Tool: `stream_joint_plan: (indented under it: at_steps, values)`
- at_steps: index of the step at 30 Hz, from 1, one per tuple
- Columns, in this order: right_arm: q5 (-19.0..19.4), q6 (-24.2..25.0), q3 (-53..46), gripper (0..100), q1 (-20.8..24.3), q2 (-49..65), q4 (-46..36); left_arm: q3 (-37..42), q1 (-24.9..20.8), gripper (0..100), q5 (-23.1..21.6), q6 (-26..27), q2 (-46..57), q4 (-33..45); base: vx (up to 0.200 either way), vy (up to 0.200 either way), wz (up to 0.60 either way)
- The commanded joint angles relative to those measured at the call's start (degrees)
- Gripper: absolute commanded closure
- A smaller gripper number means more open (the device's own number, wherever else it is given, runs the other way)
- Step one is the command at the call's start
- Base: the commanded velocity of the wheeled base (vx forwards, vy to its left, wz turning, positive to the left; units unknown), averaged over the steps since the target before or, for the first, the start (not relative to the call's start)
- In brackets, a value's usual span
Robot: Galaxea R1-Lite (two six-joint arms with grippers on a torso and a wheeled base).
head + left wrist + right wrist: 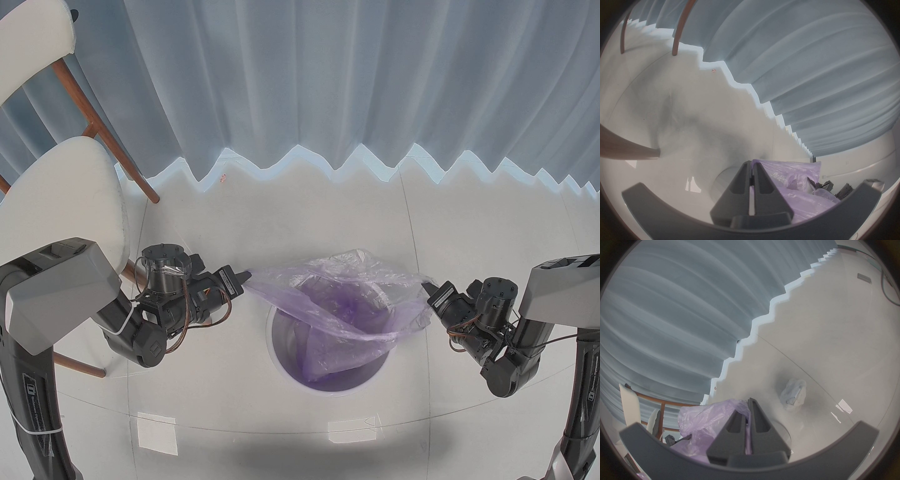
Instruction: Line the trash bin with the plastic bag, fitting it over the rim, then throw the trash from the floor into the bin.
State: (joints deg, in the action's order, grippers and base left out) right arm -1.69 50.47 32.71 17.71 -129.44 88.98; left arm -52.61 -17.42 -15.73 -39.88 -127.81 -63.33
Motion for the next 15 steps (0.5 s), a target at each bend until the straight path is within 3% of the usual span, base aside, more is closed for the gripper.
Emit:
stream_joint_plan:
  at_steps: [1,15]
  values:
    - [-1.3,0.2,2.2,100,0.0,-1.1,1.0,-1.5,0.5,100,0.0,-2.0,-0.3,0.0,0.000,0.000,0.00]
    - [-3.3,0.1,4.6,100,0.0,-4.1,1.0,-4.0,0.3,100,3.2,-3.0,-4.0,-2.9,0.000,0.000,0.00]
